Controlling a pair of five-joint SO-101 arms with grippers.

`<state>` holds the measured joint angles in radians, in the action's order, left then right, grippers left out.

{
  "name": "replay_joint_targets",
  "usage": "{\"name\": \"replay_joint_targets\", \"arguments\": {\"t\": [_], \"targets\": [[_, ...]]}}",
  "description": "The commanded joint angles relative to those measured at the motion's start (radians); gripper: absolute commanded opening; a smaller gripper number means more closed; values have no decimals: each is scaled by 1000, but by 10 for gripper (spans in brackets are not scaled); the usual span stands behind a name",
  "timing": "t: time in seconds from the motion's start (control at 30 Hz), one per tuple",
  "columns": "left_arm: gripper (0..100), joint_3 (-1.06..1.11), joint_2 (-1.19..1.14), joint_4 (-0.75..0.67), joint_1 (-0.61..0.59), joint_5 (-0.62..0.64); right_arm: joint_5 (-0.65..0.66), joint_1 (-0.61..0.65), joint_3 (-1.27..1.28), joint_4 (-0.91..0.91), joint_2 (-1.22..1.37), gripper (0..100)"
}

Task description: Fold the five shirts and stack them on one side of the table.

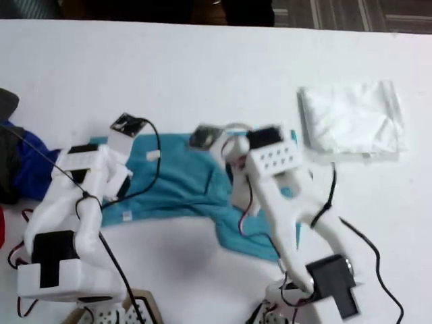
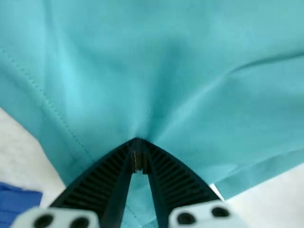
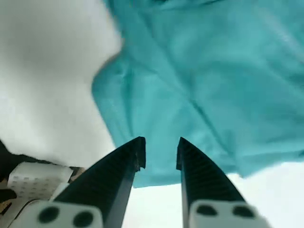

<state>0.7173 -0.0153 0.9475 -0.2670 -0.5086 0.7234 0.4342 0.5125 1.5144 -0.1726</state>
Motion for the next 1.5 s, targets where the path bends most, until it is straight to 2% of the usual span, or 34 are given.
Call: {"name": "replay_joint_targets", "arguments": {"t": [0.0, 0.13, 0.27, 0.43, 0.8, 1.13, 1.2, 1.27, 1.3, 1.37, 1.47], "targets": [[26, 1, -5, -18, -26, -2, -2, 56, 152, -67, -61, 122], [26, 1, -5, -18, -26, -2, -2, 119, 233, -102, -56, 172], [26, 1, -5, -18, -26, -2, -2, 139, 244, -99, -56, 177], [26, -1, -5, -18, -26, -2, 15, 140, 308, -119, -54, 179], [26, -1, -5, -18, -26, -2, 37, 130, 446, -338, -53, 180], [26, 1, -5, -18, -26, -2, 38, 133, 443, -349, 74, 176], [26, 1, -5, -18, -26, -2, 38, 137, 443, -348, 91, 139], [26, 1, -5, -18, -26, -2, 40, 140, 434, -348, 99, 22], [26, 1, -5, -18, -26, -2, 40, 137, 431, -349, 104, 8], [26, 1, -5, -18, -26, -2, 40, 133, 430, -348, 105, 43], [26, 1, -5, -18, -26, -2, 40, 131, 427, -354, 105, 19]]}}
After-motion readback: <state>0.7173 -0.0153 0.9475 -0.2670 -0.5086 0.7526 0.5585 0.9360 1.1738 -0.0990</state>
